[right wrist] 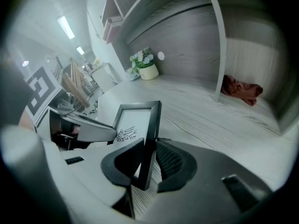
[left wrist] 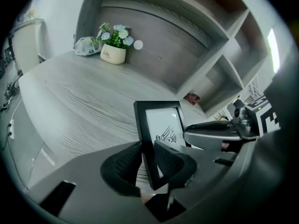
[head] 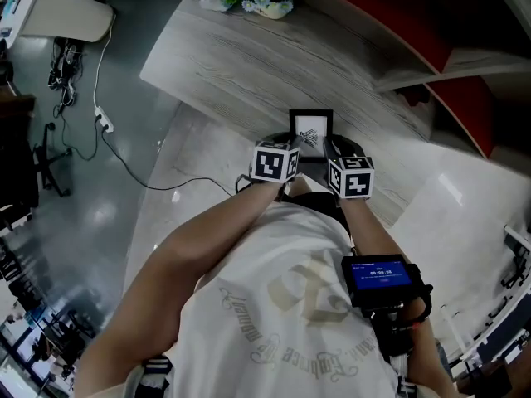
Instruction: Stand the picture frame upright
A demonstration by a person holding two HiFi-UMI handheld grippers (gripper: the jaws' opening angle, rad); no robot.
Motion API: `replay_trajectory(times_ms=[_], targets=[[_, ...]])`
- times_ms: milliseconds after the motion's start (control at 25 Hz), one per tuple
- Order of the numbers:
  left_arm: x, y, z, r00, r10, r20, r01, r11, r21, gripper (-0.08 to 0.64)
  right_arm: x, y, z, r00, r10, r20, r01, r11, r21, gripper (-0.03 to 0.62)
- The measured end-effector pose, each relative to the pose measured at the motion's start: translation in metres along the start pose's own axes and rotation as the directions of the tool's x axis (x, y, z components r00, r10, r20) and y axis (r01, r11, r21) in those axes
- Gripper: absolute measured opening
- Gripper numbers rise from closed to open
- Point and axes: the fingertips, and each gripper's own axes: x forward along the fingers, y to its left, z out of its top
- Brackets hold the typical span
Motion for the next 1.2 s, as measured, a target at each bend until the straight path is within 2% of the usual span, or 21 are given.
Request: replay_trajectory(times_ms=[560, 960, 1200], targets=[[0.0, -0.041, 0.025, 0.999, -0.022, 0.044, 0.015, 0.987, 0.16, 0.083, -0.036, -0.027, 0.009, 0.989, -0.063, 0.138, 0.061, 0.998, 0.019, 0.083], [0.006, -0.082, 0.05, 0.997, -0.035, 0.068, 0.012, 0.952, 0.307, 0.083, -0.064, -0.058, 0.017, 0.967, -0.105, 0.233, 0.093, 0.994, 0.062, 0.083], [0.012, -0.105, 0.063, 0.996, -0.045, 0.081, 0.013, 0.935, 0.356, 0.081, -0.079, -0.076, 0.019, 0.952, -0.134, 0.273, 0.112, 0.989, 0.096, 0.081]])
